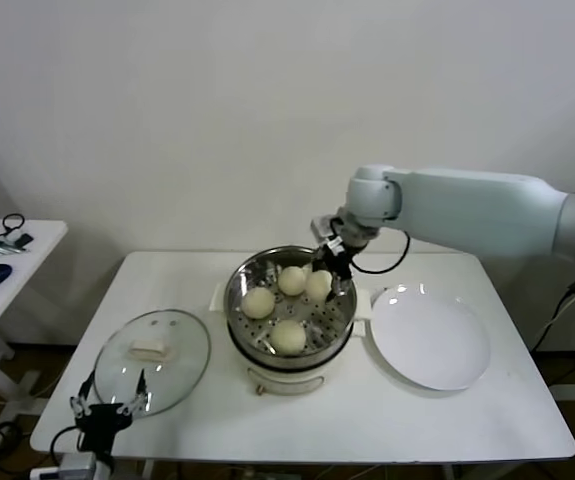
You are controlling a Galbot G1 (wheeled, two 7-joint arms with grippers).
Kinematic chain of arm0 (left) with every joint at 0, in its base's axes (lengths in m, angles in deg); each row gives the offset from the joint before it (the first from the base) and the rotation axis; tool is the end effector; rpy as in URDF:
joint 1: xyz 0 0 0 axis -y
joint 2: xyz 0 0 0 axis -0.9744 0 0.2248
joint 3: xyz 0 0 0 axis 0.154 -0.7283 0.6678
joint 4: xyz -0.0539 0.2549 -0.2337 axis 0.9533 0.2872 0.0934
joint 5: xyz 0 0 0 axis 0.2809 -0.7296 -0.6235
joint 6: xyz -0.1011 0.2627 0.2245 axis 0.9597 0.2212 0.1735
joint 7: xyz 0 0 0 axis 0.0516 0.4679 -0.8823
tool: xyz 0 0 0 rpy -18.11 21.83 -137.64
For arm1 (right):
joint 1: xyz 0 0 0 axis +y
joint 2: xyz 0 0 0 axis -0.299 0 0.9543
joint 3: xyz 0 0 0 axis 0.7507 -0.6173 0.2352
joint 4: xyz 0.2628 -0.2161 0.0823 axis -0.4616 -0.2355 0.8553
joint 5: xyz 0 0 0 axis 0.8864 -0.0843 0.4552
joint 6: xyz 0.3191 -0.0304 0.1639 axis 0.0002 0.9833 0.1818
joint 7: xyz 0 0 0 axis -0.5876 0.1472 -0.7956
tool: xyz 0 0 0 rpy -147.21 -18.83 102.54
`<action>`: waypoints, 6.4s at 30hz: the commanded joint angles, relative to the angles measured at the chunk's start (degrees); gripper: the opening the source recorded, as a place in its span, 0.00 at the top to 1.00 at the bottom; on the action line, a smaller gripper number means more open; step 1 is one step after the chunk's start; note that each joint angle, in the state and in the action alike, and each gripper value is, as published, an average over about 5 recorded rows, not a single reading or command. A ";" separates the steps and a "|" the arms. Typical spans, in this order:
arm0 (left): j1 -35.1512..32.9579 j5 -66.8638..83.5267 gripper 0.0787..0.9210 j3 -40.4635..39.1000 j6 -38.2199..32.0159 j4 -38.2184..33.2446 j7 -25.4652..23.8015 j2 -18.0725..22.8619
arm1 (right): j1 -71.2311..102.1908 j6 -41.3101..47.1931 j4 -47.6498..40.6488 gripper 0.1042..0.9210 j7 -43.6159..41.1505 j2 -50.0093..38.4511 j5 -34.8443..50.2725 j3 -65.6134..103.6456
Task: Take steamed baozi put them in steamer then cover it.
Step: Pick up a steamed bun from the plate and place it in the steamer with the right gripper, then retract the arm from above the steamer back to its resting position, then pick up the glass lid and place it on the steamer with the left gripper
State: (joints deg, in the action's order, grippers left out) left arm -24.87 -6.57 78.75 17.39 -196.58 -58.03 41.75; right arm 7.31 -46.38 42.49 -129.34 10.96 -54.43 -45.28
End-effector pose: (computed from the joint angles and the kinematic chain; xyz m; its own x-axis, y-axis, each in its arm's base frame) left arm 0.1345 0.0925 -0.3409 -0.9447 -0.2105 0.2513 -0.1540 0.9617 0.2268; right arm 0.5459 0.0790 -0.0693 -0.1274 -0.2152 0.9682 -0.9140 -0.3535 -0.1988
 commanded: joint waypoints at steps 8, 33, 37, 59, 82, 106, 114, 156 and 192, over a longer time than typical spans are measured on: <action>0.29 0.00 0.12 0.07 0.12 0.25 -0.04 -0.26 | 5.17 0.95 -1.71 0.28 1.32 2.82 -3.19 -0.31; 1.07 -2.03 0.12 0.37 2.29 0.10 1.40 -1.11 | 7.41 1.41 -3.49 0.12 18.67 -12.06 15.71 25.25; 1.93 -1.87 0.12 0.44 2.15 0.55 3.10 -1.25 | 19.87 0.34 -2.53 0.12 35.82 -18.09 13.22 39.91; 6.18 -2.87 0.12 0.29 -5.66 3.11 6.63 -3.30 | 118.34 -26.45 19.14 0.12 44.95 -14.10 -2.78 128.33; 4.53 -48.33 0.12 0.74 -11.40 15.51 24.85 -11.55 | 136.12 -43.44 21.38 0.12 45.17 8.34 -9.69 122.86; 13.62 -74.67 0.12 -4.59 -12.88 31.10 28.87 -14.03 | 135.20 -42.57 21.66 0.12 45.31 8.69 -9.73 123.36; 19.27 -76.49 0.12 -6.34 -13.15 35.63 27.72 -13.53 | 136.09 -43.17 22.47 0.12 45.23 8.30 -8.90 124.05; 25.24 -78.69 0.94 -6.85 -13.81 44.42 27.08 -12.93 | 135.42 -42.91 23.69 0.12 44.63 8.39 -9.33 123.75; 22.30 -58.11 0.94 -16.54 25.85 -5.59 -3.93 -24.43 | 132.61 -38.53 23.24 0.12 45.50 6.84 -13.45 122.77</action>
State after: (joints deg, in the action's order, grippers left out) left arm -3.87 -64.93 66.60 34.24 -193.77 -57.13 18.60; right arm 140.23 -86.33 65.91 -84.09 18.00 -67.14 77.52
